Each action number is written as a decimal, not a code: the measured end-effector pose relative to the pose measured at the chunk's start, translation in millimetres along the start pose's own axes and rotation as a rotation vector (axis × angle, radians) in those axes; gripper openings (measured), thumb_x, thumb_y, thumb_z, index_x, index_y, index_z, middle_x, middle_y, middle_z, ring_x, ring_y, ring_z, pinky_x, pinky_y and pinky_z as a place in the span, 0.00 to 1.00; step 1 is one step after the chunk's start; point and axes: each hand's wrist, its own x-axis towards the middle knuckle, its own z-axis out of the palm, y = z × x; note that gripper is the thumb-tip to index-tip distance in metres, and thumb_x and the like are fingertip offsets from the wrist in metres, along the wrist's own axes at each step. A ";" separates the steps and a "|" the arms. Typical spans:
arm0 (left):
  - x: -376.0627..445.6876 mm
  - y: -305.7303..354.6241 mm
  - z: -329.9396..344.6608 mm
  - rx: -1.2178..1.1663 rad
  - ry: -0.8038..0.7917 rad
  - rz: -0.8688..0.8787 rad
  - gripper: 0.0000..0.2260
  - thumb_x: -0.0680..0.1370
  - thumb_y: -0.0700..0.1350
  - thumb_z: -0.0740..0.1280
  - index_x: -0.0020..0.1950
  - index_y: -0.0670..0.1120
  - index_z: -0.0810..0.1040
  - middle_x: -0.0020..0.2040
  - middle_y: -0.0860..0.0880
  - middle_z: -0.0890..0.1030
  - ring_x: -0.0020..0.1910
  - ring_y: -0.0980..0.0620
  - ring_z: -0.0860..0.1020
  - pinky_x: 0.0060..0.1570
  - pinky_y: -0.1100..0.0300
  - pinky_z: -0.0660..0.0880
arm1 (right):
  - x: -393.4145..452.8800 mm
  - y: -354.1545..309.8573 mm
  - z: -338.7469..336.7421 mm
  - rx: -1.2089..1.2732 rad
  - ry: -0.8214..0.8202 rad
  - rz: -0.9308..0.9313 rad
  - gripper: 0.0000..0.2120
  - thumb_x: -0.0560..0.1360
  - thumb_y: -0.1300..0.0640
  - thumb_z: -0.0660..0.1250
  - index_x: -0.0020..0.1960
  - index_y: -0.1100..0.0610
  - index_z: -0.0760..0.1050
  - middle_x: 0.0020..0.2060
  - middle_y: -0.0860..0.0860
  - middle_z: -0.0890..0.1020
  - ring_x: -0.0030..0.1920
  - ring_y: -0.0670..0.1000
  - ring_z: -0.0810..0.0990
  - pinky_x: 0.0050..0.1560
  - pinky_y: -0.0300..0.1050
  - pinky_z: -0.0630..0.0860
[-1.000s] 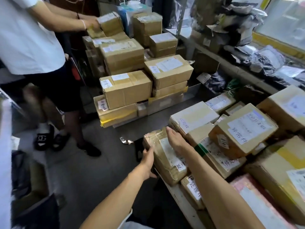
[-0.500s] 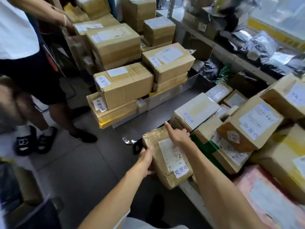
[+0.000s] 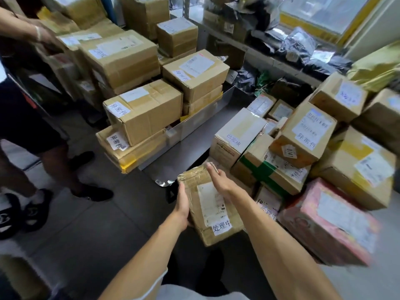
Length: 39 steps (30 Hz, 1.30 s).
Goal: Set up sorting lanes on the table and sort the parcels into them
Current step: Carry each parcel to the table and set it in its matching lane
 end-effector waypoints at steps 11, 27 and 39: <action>119.7 -88.9 -51.8 0.322 0.092 0.117 0.44 0.62 0.86 0.48 0.69 0.67 0.73 0.72 0.52 0.74 0.68 0.44 0.75 0.68 0.40 0.69 | -71.3 84.8 38.5 0.535 -0.147 0.231 0.65 0.53 0.08 0.44 0.83 0.42 0.53 0.81 0.59 0.60 0.78 0.69 0.60 0.69 0.80 0.61; -92.8 -253.5 213.3 0.860 -0.146 0.006 0.50 0.62 0.84 0.49 0.77 0.57 0.56 0.72 0.45 0.72 0.67 0.40 0.73 0.67 0.40 0.69 | -289.2 356.8 -34.3 0.886 0.182 0.441 0.53 0.70 0.18 0.37 0.82 0.51 0.59 0.77 0.62 0.67 0.77 0.67 0.63 0.73 0.69 0.61; -197.5 -379.0 418.1 1.157 -0.641 0.092 0.39 0.72 0.80 0.46 0.68 0.51 0.66 0.60 0.48 0.77 0.56 0.46 0.76 0.60 0.47 0.72 | -442.2 521.0 -93.2 1.183 0.622 0.543 0.61 0.56 0.11 0.37 0.82 0.40 0.55 0.80 0.58 0.63 0.79 0.68 0.58 0.71 0.75 0.58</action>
